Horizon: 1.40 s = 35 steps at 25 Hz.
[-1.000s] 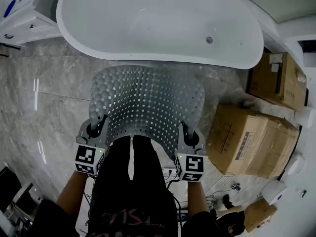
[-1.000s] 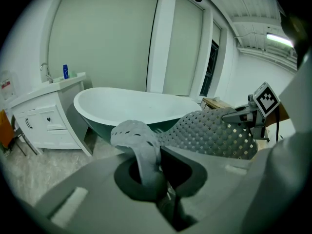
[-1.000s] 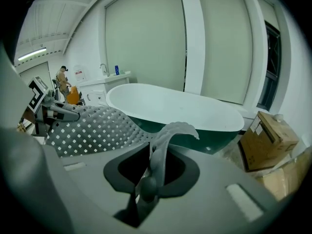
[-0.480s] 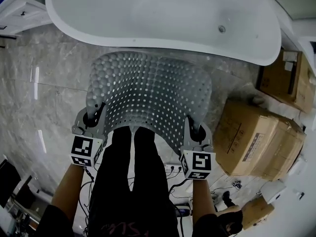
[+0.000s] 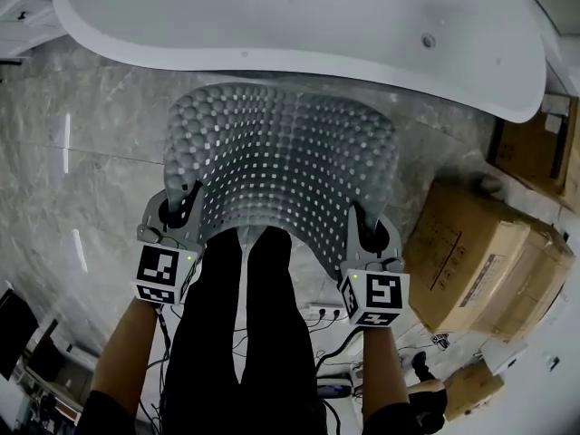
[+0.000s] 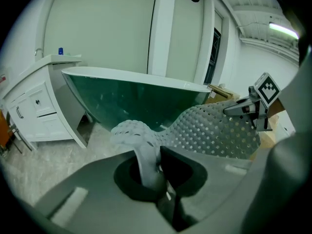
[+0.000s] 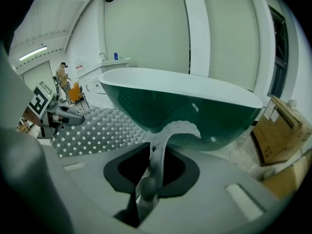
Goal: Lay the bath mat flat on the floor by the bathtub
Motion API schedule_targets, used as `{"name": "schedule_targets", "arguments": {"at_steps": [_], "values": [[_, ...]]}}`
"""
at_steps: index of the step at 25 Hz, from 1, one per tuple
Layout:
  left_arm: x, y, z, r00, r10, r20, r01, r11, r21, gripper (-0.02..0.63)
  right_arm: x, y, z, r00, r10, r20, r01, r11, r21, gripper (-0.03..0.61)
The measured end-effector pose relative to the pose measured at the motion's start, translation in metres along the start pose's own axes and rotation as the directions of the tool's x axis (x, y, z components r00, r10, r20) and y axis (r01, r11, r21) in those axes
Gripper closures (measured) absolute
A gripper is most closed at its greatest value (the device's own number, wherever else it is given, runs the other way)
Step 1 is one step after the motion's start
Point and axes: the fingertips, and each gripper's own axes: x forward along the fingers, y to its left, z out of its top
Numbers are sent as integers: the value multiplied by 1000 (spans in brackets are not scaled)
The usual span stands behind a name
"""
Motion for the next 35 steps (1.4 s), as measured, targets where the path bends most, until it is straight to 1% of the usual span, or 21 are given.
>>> {"name": "schedule_targets", "arguments": {"at_steps": [6, 12, 17, 22, 29, 35], "values": [[33, 12, -37, 999, -13, -52, 12, 1000, -14, 588, 41, -1, -28, 1000, 14, -19, -13, 1000, 29, 506], [62, 29, -62, 998, 1, -61, 0, 1000, 15, 586, 80, 5, -53, 999, 32, -38, -31, 999, 20, 506], [95, 42, -87, 997, 11, -74, -9, 1000, 21, 584, 114, 9, -74, 998, 44, -50, -42, 998, 38, 506], [130, 49, -107, 996, -4, -88, 7, 999, 34, 584, 148, 7, -96, 997, 46, -62, -43, 998, 41, 506], [168, 51, -142, 993, -11, -122, 9, 1000, -17, 584, 183, 4, -130, 994, 59, -91, -55, 997, 45, 508], [184, 64, -167, 990, -2, -139, 2, 1000, 1, 584, 204, 6, -146, 992, 66, -107, -64, 998, 26, 509]]}}
